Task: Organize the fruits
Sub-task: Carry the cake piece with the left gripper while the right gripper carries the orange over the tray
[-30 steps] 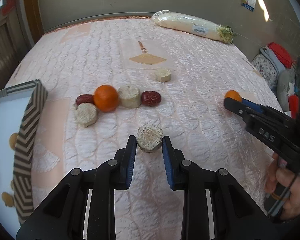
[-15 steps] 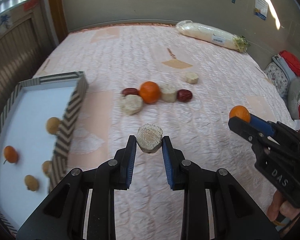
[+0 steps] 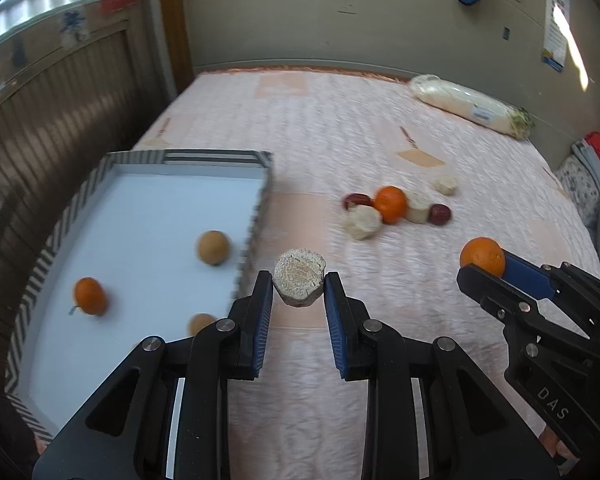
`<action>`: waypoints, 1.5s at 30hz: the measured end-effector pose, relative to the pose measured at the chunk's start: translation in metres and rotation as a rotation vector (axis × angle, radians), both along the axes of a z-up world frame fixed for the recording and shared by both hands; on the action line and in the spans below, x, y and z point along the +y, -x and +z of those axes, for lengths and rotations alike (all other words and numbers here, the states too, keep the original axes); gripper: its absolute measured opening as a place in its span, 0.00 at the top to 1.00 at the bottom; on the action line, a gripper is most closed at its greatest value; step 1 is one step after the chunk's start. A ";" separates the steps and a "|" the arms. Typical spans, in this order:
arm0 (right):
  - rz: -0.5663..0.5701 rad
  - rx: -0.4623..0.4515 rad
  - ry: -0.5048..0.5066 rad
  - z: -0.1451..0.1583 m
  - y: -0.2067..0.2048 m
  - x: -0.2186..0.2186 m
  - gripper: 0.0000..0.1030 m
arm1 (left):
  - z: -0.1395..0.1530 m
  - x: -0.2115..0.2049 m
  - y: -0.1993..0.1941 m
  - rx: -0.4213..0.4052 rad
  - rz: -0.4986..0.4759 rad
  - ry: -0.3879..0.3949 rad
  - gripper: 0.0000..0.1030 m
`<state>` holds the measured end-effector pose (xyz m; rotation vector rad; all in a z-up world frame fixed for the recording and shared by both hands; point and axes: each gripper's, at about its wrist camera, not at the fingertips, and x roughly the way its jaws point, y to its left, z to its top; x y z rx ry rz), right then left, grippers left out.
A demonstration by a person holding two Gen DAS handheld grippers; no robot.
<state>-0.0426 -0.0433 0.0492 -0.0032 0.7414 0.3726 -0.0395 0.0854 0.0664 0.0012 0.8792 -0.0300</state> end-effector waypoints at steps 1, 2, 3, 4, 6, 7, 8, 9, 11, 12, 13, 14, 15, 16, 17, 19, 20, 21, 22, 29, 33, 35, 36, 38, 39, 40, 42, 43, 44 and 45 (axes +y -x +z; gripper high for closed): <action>0.011 -0.002 0.003 0.001 0.000 0.005 0.71 | 0.001 0.004 0.001 -0.003 0.008 0.000 0.75; 0.021 -0.003 0.006 0.001 -0.001 0.011 0.71 | 0.002 0.009 0.001 -0.006 0.016 -0.001 0.75; 0.027 -0.004 0.008 0.002 -0.001 0.014 0.71 | 0.004 0.014 0.002 -0.010 0.025 -0.003 0.75; 0.038 -0.006 0.012 0.003 -0.002 0.021 0.71 | 0.005 0.019 0.002 -0.014 0.035 -0.004 0.75; 0.056 -0.008 0.016 0.004 -0.003 0.030 0.71 | 0.008 0.029 0.002 -0.020 0.055 -0.007 0.75; 0.067 -0.010 0.019 0.005 -0.004 0.037 0.71 | 0.009 0.034 0.002 -0.024 0.065 -0.007 0.75; 0.075 -0.011 0.022 0.006 -0.004 0.041 0.71 | 0.010 0.039 0.002 -0.026 0.074 -0.008 0.75; 0.085 -0.012 0.026 0.006 -0.004 0.046 0.71 | 0.010 0.044 0.002 -0.028 0.085 -0.009 0.75; 0.104 -0.016 0.036 0.007 -0.005 0.056 0.71 | 0.011 0.053 0.001 -0.031 0.101 -0.011 0.75; 0.118 -0.018 0.041 0.008 -0.006 0.064 0.71 | 0.011 0.058 0.000 -0.032 0.110 -0.010 0.75; 0.127 -0.018 0.045 0.008 -0.006 0.068 0.71 | 0.011 0.061 -0.001 -0.032 0.117 -0.010 0.75; 0.135 -0.020 0.049 0.008 -0.007 0.073 0.71 | 0.011 0.065 -0.001 -0.032 0.124 -0.011 0.75; 0.148 -0.021 0.056 0.009 -0.007 0.080 0.71 | 0.011 0.069 -0.002 -0.031 0.129 -0.012 0.75; 0.155 -0.022 0.060 0.009 -0.008 0.084 0.71 | 0.011 0.073 -0.003 -0.031 0.135 -0.012 0.75; 0.161 -0.022 0.062 0.009 -0.008 0.088 0.71 | 0.011 0.077 -0.004 -0.030 0.142 -0.012 0.75; 0.176 -0.022 0.067 0.009 -0.011 0.097 0.71 | 0.011 0.085 -0.006 -0.029 0.153 -0.013 0.75; 0.182 -0.022 0.069 0.009 -0.011 0.100 0.71 | 0.010 0.088 -0.008 -0.029 0.160 -0.013 0.75; 0.189 -0.022 0.072 0.009 -0.013 0.105 0.71 | 0.010 0.092 -0.010 -0.027 0.167 -0.012 0.75; 0.195 -0.021 0.073 0.009 -0.014 0.108 0.71 | 0.009 0.096 -0.012 -0.025 0.173 -0.010 0.75; 0.236 -0.013 0.095 0.007 -0.027 0.132 0.71 | 0.003 0.113 -0.028 0.001 0.205 0.004 0.75; 0.257 -0.009 0.096 0.005 -0.036 0.144 0.71 | -0.003 0.119 -0.038 0.016 0.215 0.000 0.75; 0.268 -0.004 0.093 0.004 -0.040 0.148 0.71 | -0.005 0.121 -0.043 0.024 0.218 0.001 0.75; 0.274 -0.001 0.093 0.003 -0.041 0.151 0.71 | -0.007 0.123 -0.046 0.031 0.222 0.004 0.75; 0.286 0.004 0.091 0.001 -0.044 0.154 0.71 | -0.009 0.126 -0.050 0.042 0.222 0.009 0.75; 0.293 0.009 0.091 0.000 -0.045 0.156 0.71 | -0.010 0.127 -0.052 0.048 0.222 0.011 0.75; 0.298 0.012 0.091 -0.002 -0.046 0.157 0.71 | -0.012 0.127 -0.055 0.055 0.223 0.012 0.75; 0.308 0.019 0.088 -0.004 -0.048 0.161 0.71 | -0.016 0.129 -0.059 0.071 0.222 0.016 0.75; 0.316 0.026 0.084 -0.006 -0.049 0.163 0.71 | -0.017 0.129 -0.061 0.078 0.222 0.018 0.75; 0.326 0.033 0.082 -0.008 -0.049 0.165 0.71 | -0.019 0.130 -0.064 0.086 0.222 0.022 0.75; 0.334 0.036 0.084 -0.009 -0.049 0.167 0.71 | -0.021 0.130 -0.065 0.095 0.223 0.027 0.75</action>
